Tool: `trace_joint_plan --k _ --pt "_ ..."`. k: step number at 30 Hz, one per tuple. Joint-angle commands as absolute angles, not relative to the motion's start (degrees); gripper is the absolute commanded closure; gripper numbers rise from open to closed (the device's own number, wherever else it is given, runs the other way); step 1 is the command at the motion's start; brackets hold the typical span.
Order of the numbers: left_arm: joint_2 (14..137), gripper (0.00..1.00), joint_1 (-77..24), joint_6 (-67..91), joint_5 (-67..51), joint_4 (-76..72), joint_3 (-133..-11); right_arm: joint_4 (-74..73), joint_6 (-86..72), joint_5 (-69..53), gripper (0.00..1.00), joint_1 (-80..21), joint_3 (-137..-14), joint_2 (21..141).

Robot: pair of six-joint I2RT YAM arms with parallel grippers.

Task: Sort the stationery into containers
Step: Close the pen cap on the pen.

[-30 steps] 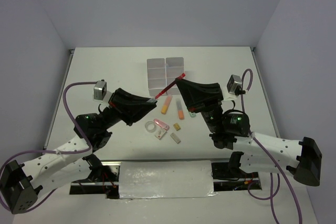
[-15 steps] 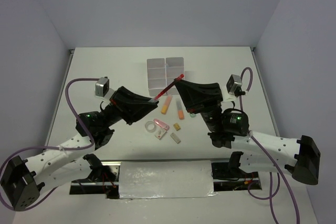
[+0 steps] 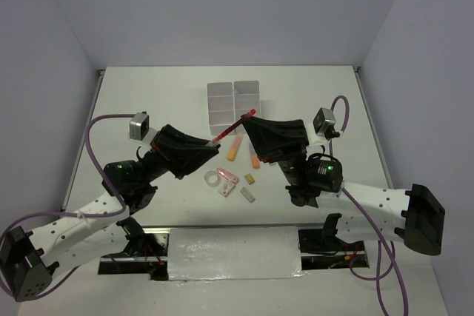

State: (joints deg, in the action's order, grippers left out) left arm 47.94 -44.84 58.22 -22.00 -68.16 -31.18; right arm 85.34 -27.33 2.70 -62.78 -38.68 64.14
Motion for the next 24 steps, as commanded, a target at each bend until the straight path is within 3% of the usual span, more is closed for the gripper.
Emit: trace_joint_plan --k 1,8,24 --pt "49.0 1.00 -45.7 56.9 -24.2 -75.7 -33.6 87.2 -28.2 -2.5 1.00 -63.5 -36.6 68.2" --pt "50.8 1.00 -46.6 57.0 -27.3 -77.4 -35.4 81.2 -30.9 -2.0 1.00 -63.5 -37.8 69.0" --pt "43.2 1.00 -47.2 46.8 -20.7 -64.3 -34.7 88.4 -33.0 -0.5 1.00 -63.5 -32.6 70.5"
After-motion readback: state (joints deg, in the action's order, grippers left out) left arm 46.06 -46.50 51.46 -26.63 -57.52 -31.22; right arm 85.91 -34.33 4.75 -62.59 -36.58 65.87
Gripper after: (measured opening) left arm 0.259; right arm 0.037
